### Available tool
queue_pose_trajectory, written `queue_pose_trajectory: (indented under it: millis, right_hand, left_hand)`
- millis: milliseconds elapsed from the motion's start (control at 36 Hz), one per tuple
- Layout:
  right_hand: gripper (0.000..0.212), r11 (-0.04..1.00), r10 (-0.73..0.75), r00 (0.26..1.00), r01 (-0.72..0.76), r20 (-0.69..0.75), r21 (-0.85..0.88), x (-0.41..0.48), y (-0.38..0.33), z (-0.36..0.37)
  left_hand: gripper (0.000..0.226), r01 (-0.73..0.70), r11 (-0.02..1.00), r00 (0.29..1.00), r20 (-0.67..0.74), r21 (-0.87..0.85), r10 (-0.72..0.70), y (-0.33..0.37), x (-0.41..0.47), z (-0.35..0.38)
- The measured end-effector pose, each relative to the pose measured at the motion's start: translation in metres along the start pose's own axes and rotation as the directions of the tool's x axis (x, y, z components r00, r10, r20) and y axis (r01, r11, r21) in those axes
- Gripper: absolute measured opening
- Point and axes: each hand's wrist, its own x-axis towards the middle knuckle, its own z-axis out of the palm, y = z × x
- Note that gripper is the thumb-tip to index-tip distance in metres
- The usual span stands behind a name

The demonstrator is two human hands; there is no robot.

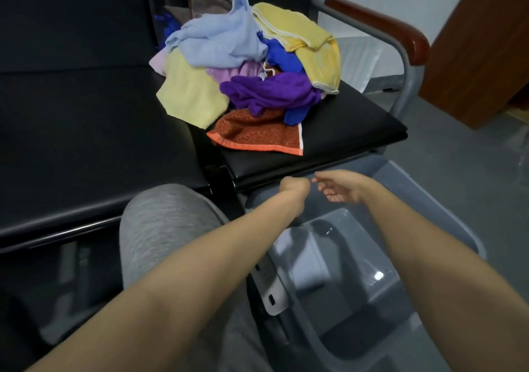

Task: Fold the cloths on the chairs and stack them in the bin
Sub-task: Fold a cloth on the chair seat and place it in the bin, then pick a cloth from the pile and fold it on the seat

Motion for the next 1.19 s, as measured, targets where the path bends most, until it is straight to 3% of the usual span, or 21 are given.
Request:
queue_pose_trajectory:
  millis: [111,194,278,361,417,500,556,611,694,778,861,944,1028,1083,1195]
  right_hand:
    - [0.029,0.985,-0.172,0.976,0.165,0.137,0.057,-0.01,-0.034,0.013]
    - [0.031,0.945,-0.312,0.94,0.291,0.14,0.151,-0.018,-0.067,0.02]
    - [0.028,0.89,-0.44,0.894,0.422,0.086,0.172,-0.022,-0.096,0.027]
    - [0.019,0.847,-0.532,0.847,0.532,-0.013,-0.009,-0.018,-0.119,0.038]
    - [0.006,0.801,-0.586,0.807,0.563,-0.076,-0.202,-0.011,-0.129,0.047]
    - [0.042,0.694,-0.666,0.742,0.581,-0.073,-0.425,0.002,-0.134,0.06]
    - [0.065,0.58,-0.701,0.71,0.514,-0.066,-0.632,0.012,-0.136,0.065]
    - [0.081,0.511,-0.698,0.713,0.43,-0.068,-0.745,0.014,-0.138,0.07]
    - [0.088,0.465,-0.738,0.668,0.393,-0.102,-0.793,0.014,-0.143,0.077]
    - [0.093,0.486,-0.781,0.598,0.401,-0.179,-0.777,0.014,-0.148,0.078]
    - [0.092,0.512,-0.801,0.532,0.372,-0.274,-0.775,0.015,-0.157,0.077]
    - [0.075,0.538,-0.746,0.58,0.233,-0.329,-0.81,0.018,-0.165,0.073]
    - [0.043,0.568,-0.678,0.649,0.166,-0.344,-0.806,0.019,-0.167,0.069]
    - [0.032,0.605,-0.718,0.584,0.254,-0.378,-0.755,0.018,-0.167,0.066]
    - [0.025,0.581,-0.813,0.331,0.513,-0.479,-0.631,0.006,-0.178,0.062]
  left_hand:
    - [0.019,-0.097,0.995,0.992,0.074,0.001,0.097,0.037,-0.005,-0.007]
    - [0.017,-0.199,0.98,0.978,0.069,0.027,0.197,0.071,-0.009,-0.024]
    - [0.02,-0.385,0.914,0.923,0.03,0.129,0.385,0.097,-0.004,-0.043]
    - [0.007,-0.542,0.704,0.788,-0.012,0.458,0.615,0.115,0.0,-0.072]
    - [0.021,-0.51,0.524,0.728,0.018,0.682,0.685,0.122,0.007,-0.091]
    - [0.057,-0.331,0.318,0.736,0.032,0.888,0.676,0.121,0.025,-0.11]
    - [0.07,-0.328,0.348,0.762,0.028,0.878,0.647,0.117,0.033,-0.119]
    - [0.073,-0.423,0.441,0.766,0.053,0.792,0.64,0.116,0.041,-0.127]
    - [0.068,-0.451,0.525,0.778,0.029,0.722,0.628,0.115,0.041,-0.13]
    - [0.072,-0.457,0.525,0.742,-0.017,0.718,0.67,0.119,0.045,-0.129]
    - [0.081,-0.452,0.49,0.656,-0.095,0.745,0.749,0.13,0.046,-0.123]
    - [0.093,-0.357,0.499,0.704,-0.124,0.789,0.699,0.142,0.05,-0.114]
    - [0.055,-0.283,0.413,0.757,-0.063,0.865,0.65,0.152,0.054,-0.111]
    - [0.04,-0.364,0.379,0.696,-0.022,0.851,0.718,0.159,0.055,-0.11]
    - [0.02,-0.663,0.443,0.543,-0.019,0.603,0.839,0.175,0.041,-0.108]
